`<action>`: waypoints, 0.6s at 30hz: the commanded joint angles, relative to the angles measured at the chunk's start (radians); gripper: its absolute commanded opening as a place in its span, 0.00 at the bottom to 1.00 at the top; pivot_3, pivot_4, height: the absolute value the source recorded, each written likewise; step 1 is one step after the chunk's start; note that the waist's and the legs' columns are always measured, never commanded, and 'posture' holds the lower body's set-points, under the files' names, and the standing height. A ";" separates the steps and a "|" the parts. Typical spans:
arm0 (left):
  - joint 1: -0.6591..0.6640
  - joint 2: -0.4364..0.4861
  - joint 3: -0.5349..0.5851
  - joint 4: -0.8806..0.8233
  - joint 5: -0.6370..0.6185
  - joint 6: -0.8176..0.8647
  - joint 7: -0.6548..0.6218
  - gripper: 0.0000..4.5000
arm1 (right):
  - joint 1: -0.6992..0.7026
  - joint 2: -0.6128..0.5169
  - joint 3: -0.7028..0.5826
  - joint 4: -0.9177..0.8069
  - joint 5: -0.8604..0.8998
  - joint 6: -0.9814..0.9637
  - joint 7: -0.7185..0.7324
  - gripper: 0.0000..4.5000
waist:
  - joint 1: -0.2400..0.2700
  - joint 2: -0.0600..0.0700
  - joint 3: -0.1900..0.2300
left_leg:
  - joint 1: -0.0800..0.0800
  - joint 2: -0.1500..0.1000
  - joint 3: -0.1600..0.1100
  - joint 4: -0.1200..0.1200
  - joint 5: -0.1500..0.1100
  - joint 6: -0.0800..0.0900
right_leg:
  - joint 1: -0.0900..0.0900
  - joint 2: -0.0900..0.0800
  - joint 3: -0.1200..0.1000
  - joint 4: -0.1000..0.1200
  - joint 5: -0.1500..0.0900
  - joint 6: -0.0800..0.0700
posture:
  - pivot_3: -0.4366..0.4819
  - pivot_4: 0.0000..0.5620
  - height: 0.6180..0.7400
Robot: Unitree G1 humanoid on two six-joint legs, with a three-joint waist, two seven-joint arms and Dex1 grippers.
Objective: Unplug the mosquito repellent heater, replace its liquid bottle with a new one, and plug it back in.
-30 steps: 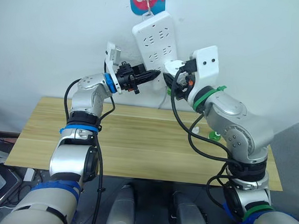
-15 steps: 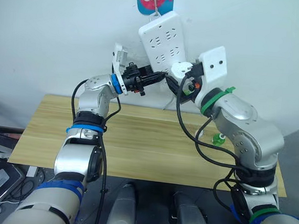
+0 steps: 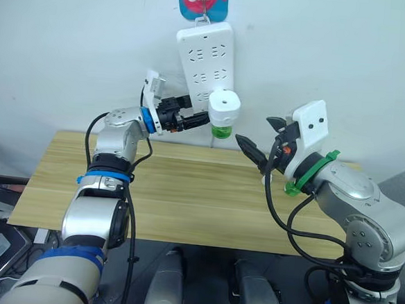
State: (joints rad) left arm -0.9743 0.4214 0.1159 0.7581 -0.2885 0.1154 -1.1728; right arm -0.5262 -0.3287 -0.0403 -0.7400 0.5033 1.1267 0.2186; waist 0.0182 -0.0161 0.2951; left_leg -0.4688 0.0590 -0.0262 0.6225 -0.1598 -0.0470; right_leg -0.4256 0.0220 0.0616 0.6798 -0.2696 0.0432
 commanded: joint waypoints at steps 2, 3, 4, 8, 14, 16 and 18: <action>0.112 0.093 0.040 -0.182 -0.032 0.065 0.020 1.00 | 0.033 0.025 0.020 0.006 0.014 -0.080 0.025 0.92 | -0.002 0.000 0.000 | 0.000 0.000 0.000 -0.001 0.000 0.000 | 0.000 0.000 0.000 0.000 0.000 0.000 | 0.68 0.49 1.00; 0.142 0.113 0.048 -0.225 -0.042 0.086 0.027 1.00 | 0.038 0.031 0.031 0.012 0.016 -0.093 0.032 0.83 | -0.001 0.000 0.000 | 0.001 0.001 0.000 -0.002 0.000 0.000 | 0.000 0.000 0.000 0.000 0.000 0.000 | 0.69 0.49 1.00; 0.170 0.136 0.058 -0.269 -0.052 0.108 0.032 1.00 | 0.038 0.039 0.042 0.020 0.018 -0.104 0.038 0.80 | 0.001 0.000 0.000 | 0.001 0.001 0.000 -0.002 0.000 0.000 | 0.000 0.000 0.000 0.000 0.000 0.000 | 0.70 0.49 1.00; 0.248 0.198 0.075 -0.412 -0.092 0.192 0.035 1.00 | 0.024 0.065 0.078 0.050 0.047 -0.137 0.088 0.49 | 0.009 0.000 0.000 | 0.000 0.002 -0.001 -0.002 0.000 0.000 | -0.001 0.001 -0.001 0.001 0.000 -0.001 | 0.73 0.48 1.00; 0.376 0.248 0.074 -0.714 -0.222 0.398 0.042 1.00 | -0.035 0.117 0.163 0.123 0.039 -0.194 0.129 0.02 | 0.016 0.000 0.000 | 0.001 0.002 0.000 -0.002 0.000 -0.001 | 0.000 -0.001 0.000 0.000 0.000 -0.001 | 0.76 0.47 1.00; 0.407 0.250 0.072 -0.789 -0.255 0.450 0.056 1.00 | -0.054 0.137 0.184 0.163 0.013 -0.223 0.122 0.01 | 0.016 -0.001 0.000 | 0.001 0.002 0.000 -0.002 0.001 -0.001 | 0.000 -0.001 0.000 0.000 0.000 -0.001 | 0.76 0.46 1.00; 0.423 0.249 0.070 -0.837 -0.280 0.486 0.074 1.00 | -0.068 0.145 0.196 0.199 -0.015 -0.251 0.111 0.01 | 0.019 -0.001 0.000 | 0.001 0.002 0.000 -0.002 0.001 -0.001 | 0.000 -0.001 -0.001 0.000 0.000 -0.001 | 0.77 0.47 1.00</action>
State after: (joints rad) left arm -0.5507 0.6570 0.1779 -0.0104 -0.5284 0.5756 -1.1133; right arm -0.5763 -0.1868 0.1534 -0.5444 0.5097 0.9191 0.3334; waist 0.0372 -0.0168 0.2950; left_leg -0.4681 0.0605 -0.0265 0.6209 -0.1592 -0.0481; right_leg -0.4258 0.0215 0.0605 0.6801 -0.2699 0.0423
